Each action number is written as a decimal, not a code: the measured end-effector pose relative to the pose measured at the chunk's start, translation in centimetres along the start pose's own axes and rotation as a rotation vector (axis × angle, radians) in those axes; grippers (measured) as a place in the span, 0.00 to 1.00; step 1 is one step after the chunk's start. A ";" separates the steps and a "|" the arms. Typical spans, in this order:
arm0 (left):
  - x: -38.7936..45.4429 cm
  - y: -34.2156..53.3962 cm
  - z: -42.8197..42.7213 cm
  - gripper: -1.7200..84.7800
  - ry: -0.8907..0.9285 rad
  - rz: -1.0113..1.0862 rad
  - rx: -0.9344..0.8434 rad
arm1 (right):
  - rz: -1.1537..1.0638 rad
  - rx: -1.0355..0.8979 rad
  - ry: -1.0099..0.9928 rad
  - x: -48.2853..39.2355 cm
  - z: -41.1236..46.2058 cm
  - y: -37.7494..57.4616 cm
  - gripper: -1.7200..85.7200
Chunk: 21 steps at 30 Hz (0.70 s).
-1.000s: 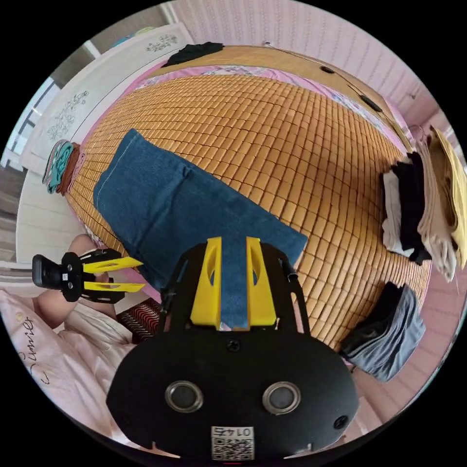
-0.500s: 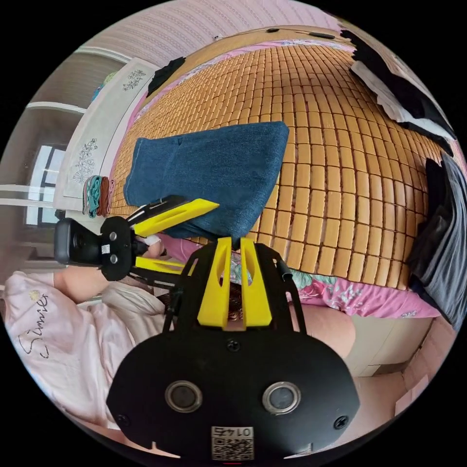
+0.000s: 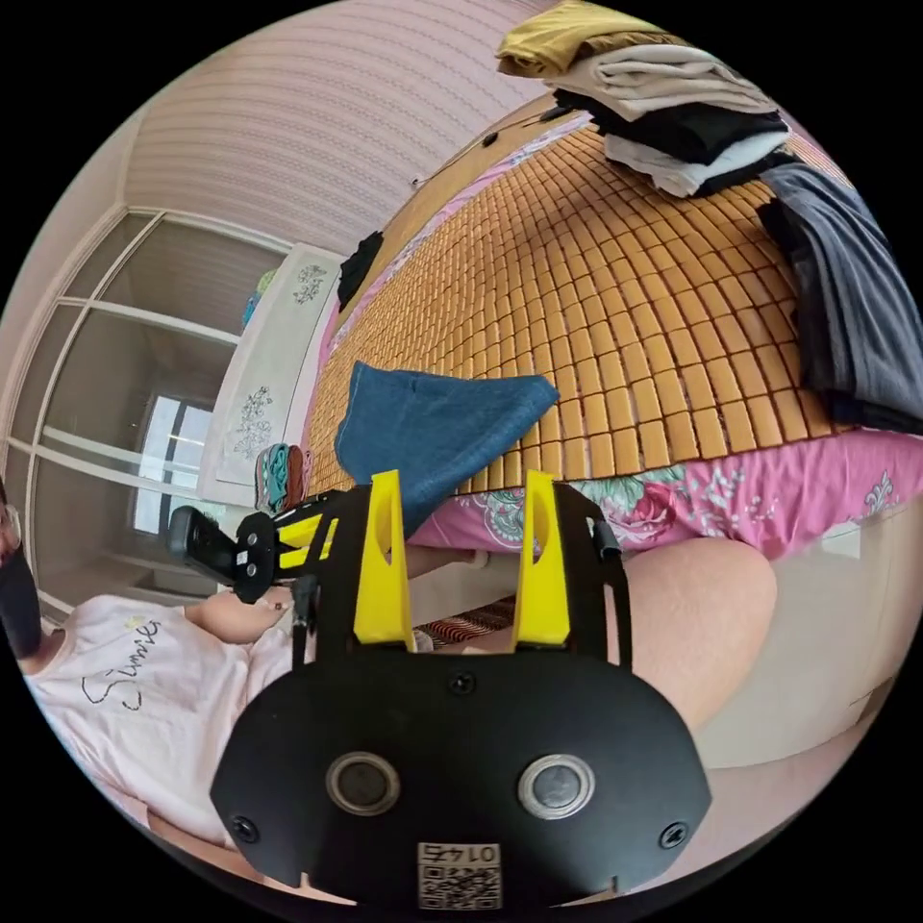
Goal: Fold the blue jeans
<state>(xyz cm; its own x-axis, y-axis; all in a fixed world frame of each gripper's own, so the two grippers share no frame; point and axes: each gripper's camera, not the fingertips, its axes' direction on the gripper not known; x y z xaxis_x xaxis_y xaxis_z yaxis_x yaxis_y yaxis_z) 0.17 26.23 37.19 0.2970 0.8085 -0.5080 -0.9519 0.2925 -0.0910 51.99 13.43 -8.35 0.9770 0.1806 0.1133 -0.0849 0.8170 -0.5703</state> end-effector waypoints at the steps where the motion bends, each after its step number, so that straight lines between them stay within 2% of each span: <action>1: 0.3 0.6 -0.6 0.08 0.002 -0.004 0.006 | 0.017 0.009 0.002 0.6 -0.1 0.3 0.23; 5: 0.9 2.7 -2.7 0.08 -0.002 0.010 0.039 | 0.120 0.036 -0.090 4.1 0.3 1.6 0.23; 10: 0.7 5.5 -5.5 0.07 -0.015 -0.031 0.085 | 0.177 0.018 -0.100 6.2 1.1 2.8 0.12; 14: -0.1 6.6 -6.9 0.07 0.003 -0.070 0.132 | 0.150 0.101 -0.267 8.0 -0.9 4.5 0.07; 17: -0.4 6.9 -7.7 0.07 0.084 -0.040 0.176 | 0.117 0.171 -0.332 8.6 -3.3 5.5 0.05; 21: -1.0 6.2 -8.1 0.07 0.248 -0.020 0.266 | 0.061 0.297 -0.323 8.5 -8.2 7.2 0.04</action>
<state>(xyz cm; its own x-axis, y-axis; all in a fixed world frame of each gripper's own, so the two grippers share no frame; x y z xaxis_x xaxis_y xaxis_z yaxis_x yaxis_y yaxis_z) -6.65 23.11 30.14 0.2571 0.6622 -0.7038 -0.8837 0.4559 0.1062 61.26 16.33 -18.14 0.8611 0.3570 0.3619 -0.2393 0.9128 -0.3311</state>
